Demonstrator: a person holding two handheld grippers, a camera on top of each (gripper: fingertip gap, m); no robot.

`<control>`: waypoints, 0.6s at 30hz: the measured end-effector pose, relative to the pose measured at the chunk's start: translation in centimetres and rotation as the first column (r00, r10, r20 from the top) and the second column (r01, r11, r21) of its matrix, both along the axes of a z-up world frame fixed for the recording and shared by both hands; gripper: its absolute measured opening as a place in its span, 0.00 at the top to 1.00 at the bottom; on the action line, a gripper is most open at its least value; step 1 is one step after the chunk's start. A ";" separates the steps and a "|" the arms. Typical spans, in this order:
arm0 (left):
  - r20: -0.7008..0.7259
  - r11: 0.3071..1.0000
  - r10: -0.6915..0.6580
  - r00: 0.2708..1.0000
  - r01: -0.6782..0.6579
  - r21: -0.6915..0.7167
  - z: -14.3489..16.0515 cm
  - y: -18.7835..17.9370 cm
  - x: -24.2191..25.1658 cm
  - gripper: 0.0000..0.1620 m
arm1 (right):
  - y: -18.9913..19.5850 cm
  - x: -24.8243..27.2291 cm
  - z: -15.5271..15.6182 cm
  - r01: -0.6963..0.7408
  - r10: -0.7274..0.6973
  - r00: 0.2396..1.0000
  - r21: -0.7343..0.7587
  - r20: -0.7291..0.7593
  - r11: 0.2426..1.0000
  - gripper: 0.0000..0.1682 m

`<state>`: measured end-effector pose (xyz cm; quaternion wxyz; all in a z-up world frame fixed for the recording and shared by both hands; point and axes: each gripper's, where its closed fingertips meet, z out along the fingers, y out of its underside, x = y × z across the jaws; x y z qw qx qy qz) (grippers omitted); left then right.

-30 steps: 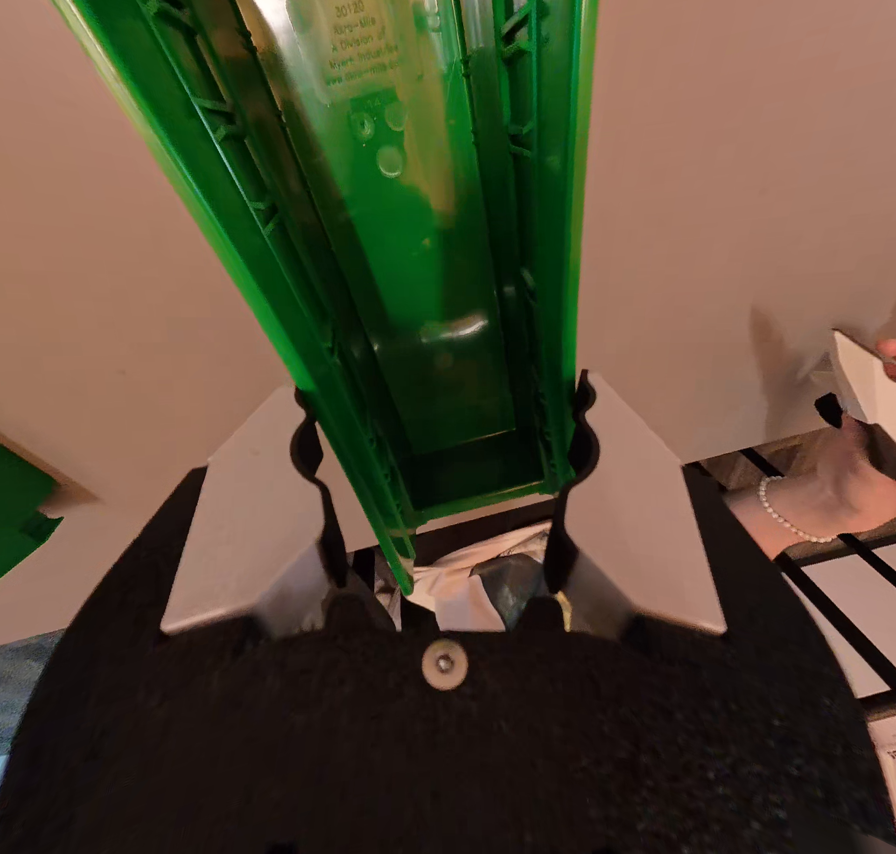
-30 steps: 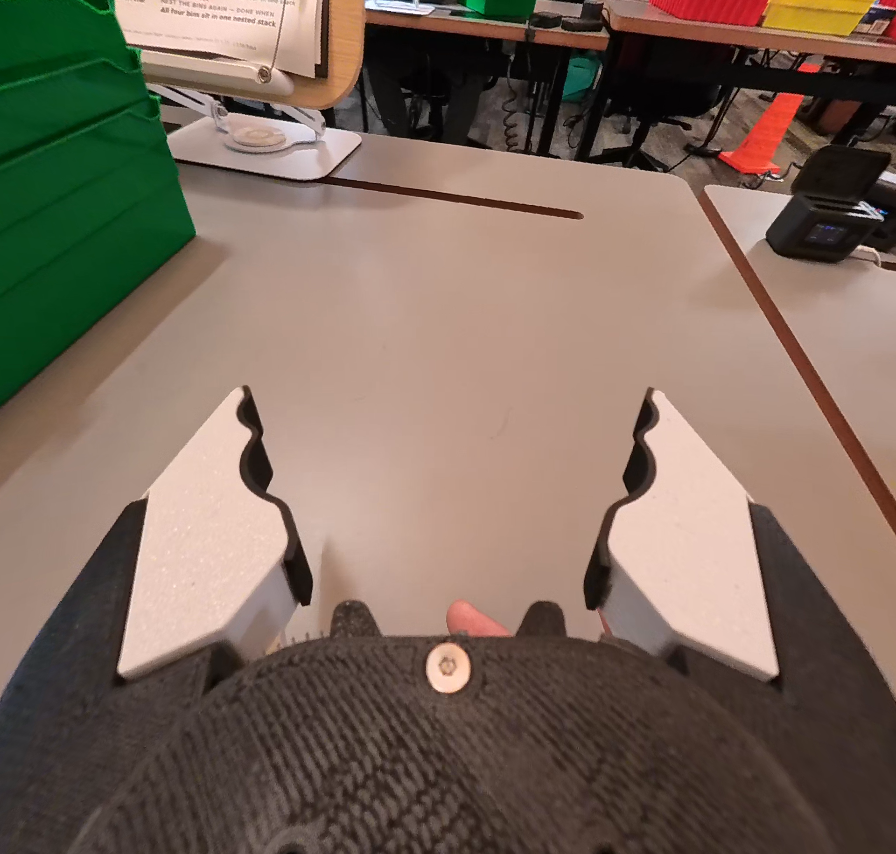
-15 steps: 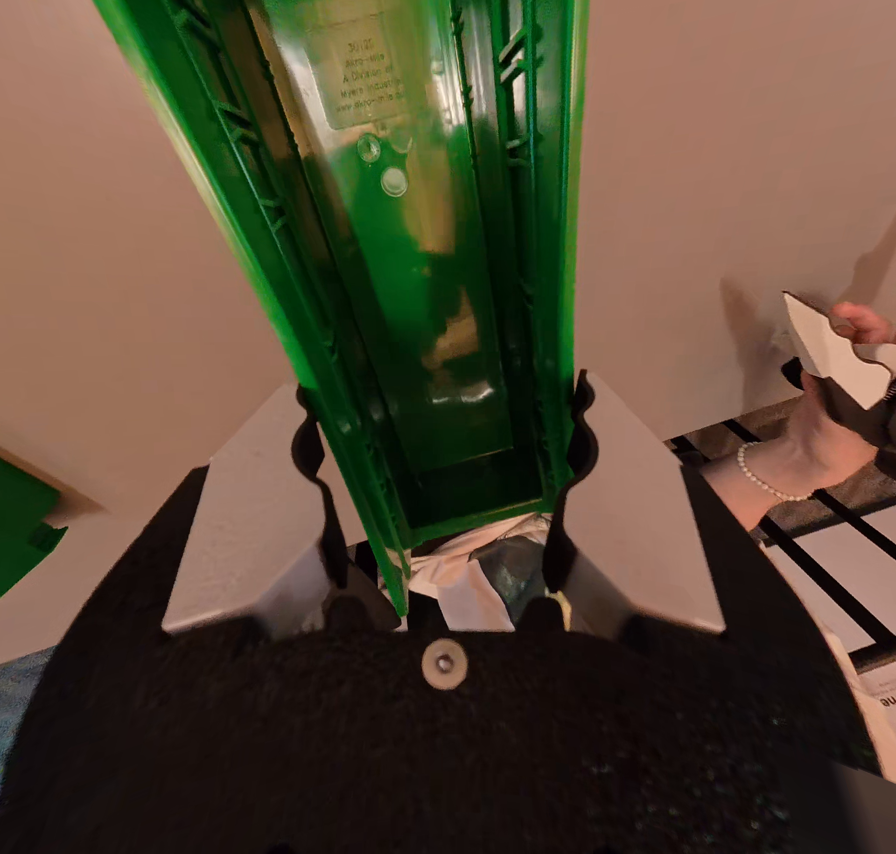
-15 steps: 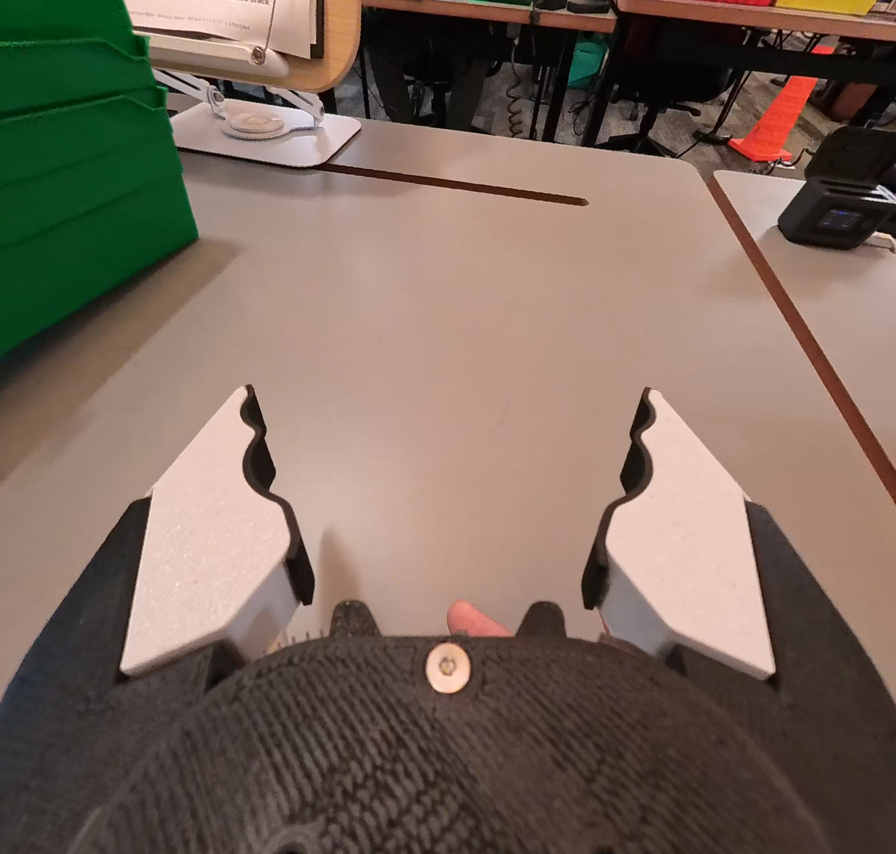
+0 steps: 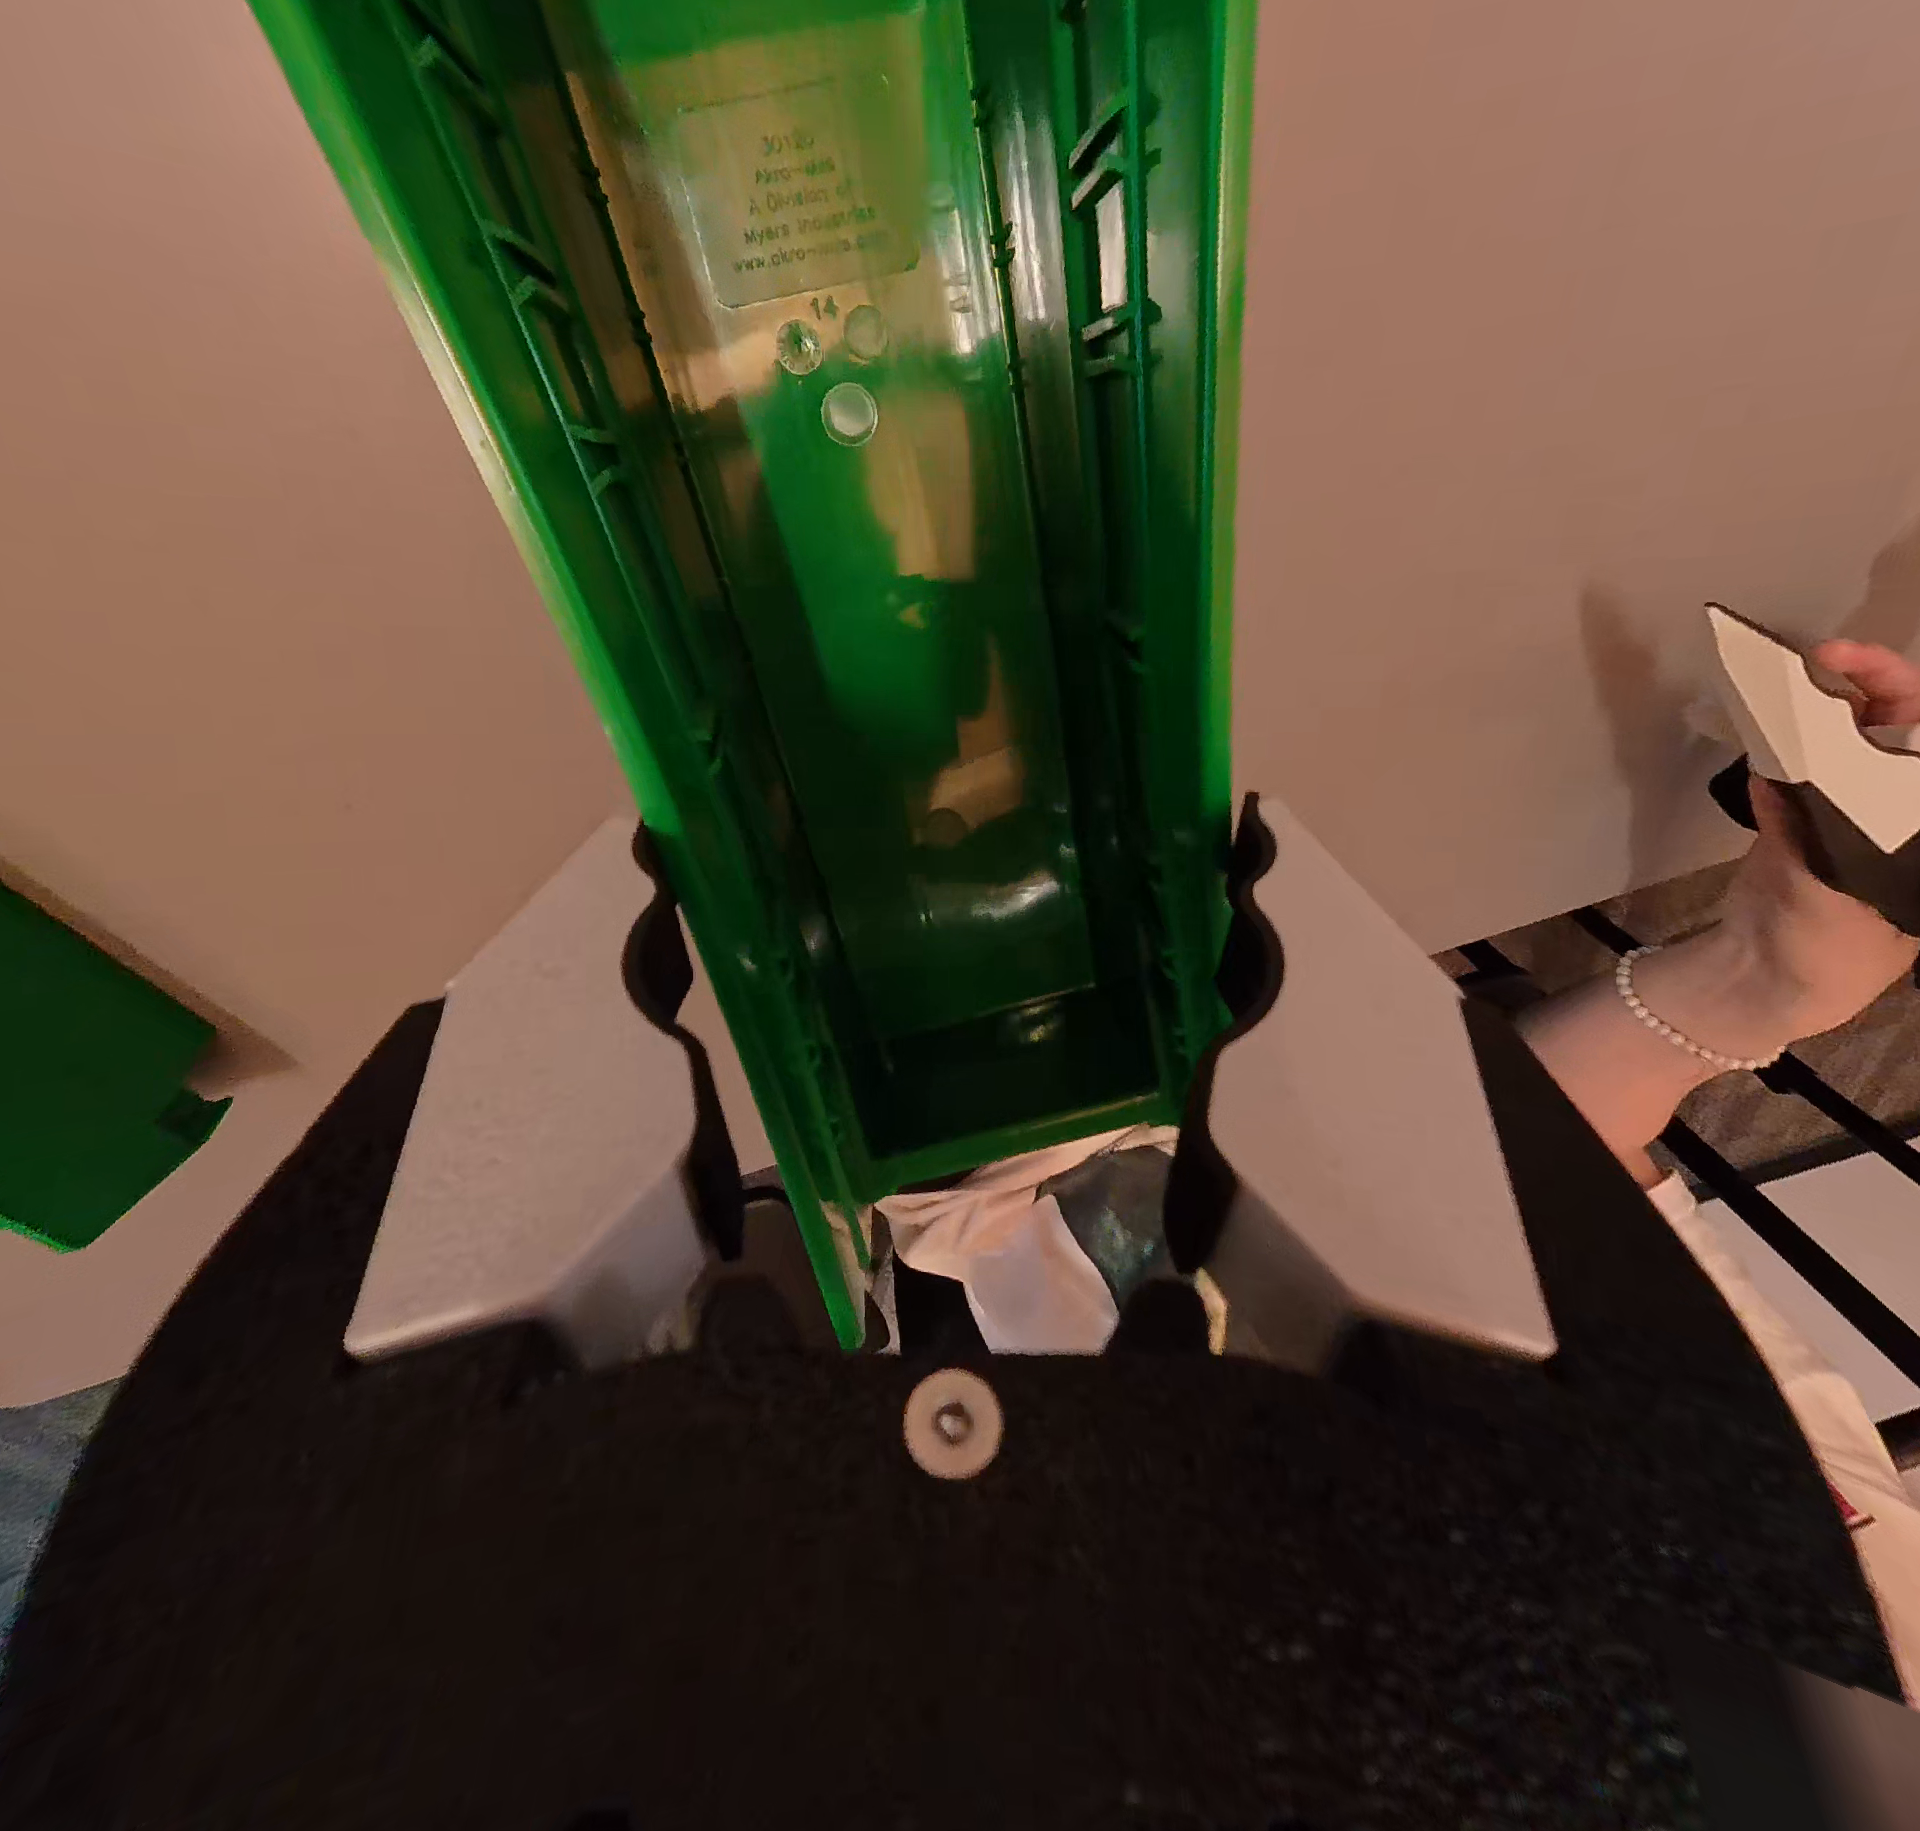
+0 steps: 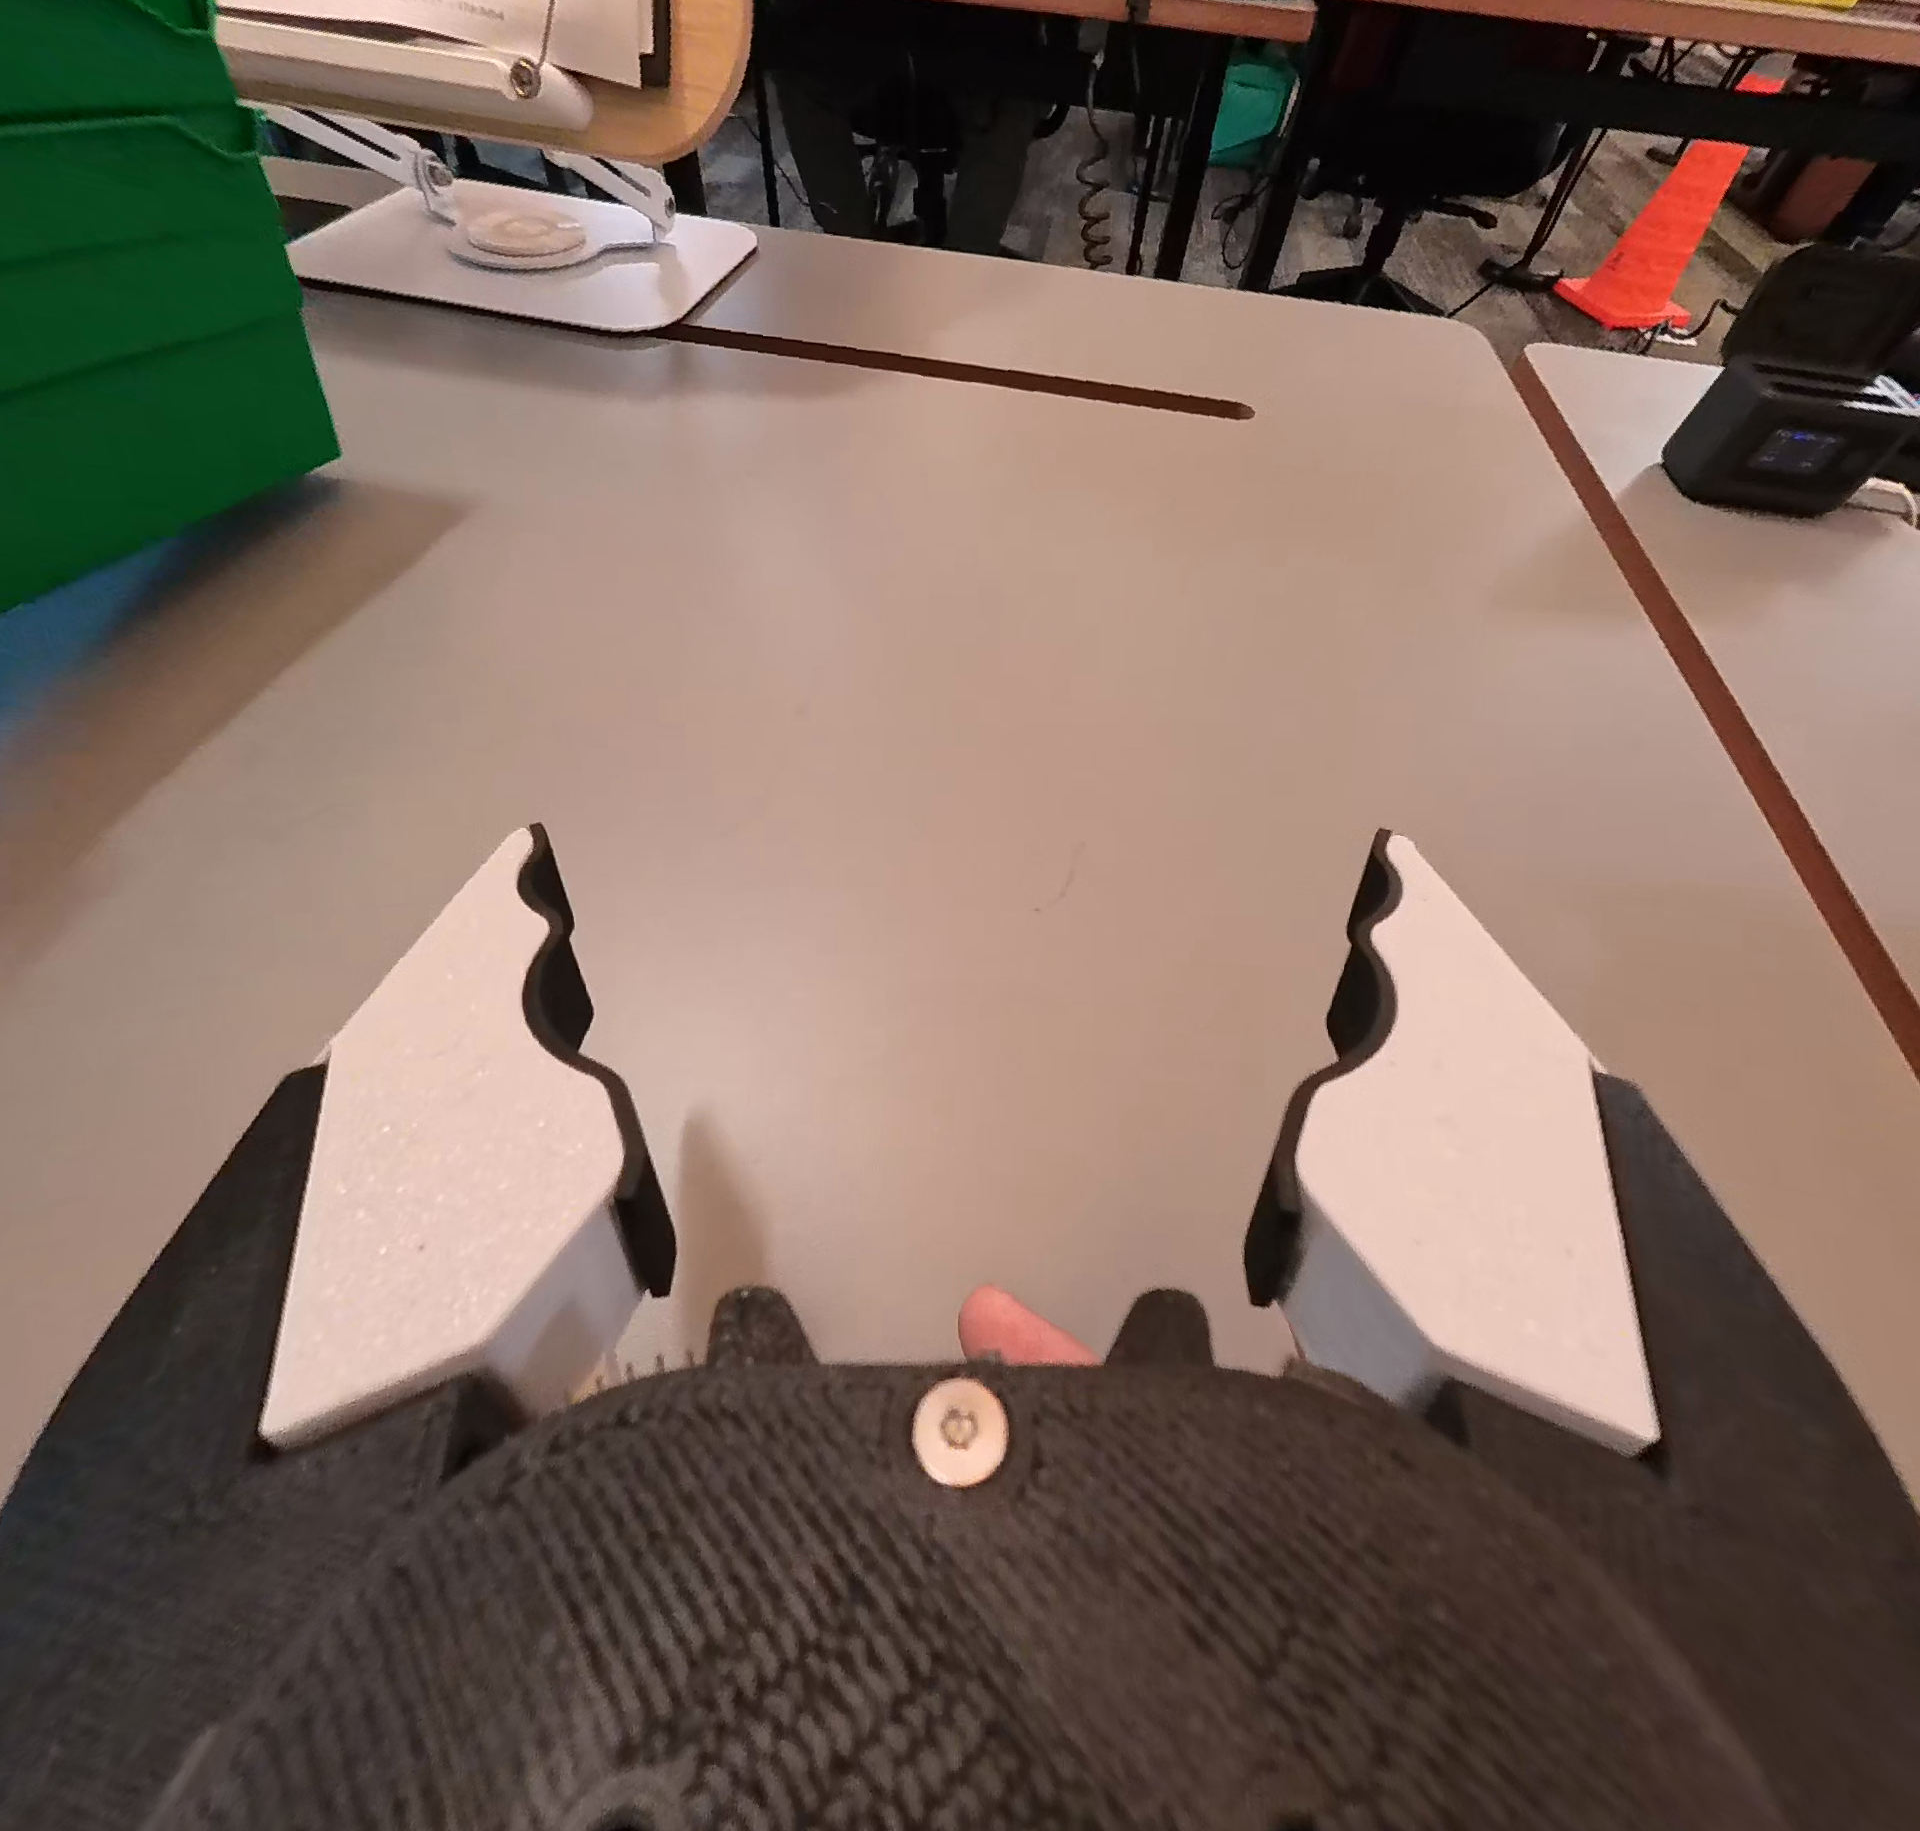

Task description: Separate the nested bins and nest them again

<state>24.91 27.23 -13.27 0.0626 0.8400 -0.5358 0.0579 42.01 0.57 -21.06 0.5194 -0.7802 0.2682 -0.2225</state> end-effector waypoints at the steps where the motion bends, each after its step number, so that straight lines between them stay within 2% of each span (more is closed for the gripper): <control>1: 0.001 1.000 0.004 1.000 -0.004 -0.004 0.0 0.1 -0.1 0.36 | 0.0 0.0 0.0 -0.001 0.001 1.000 -0.001 0.001 1.000 0.14; 10: 0.000 1.000 -0.007 1.000 0.007 -0.002 0.5 0.0 -0.4 0.37 | 0.2 -0.2 -0.1 -0.005 0.005 1.000 -0.014 0.008 1.000 0.14; 18: -0.024 0.999 -0.028 0.999 0.029 0.041 -0.3 -0.2 -0.5 0.37 | 0.1 -0.2 0.0 -0.008 0.008 1.000 -0.020 0.011 1.000 0.15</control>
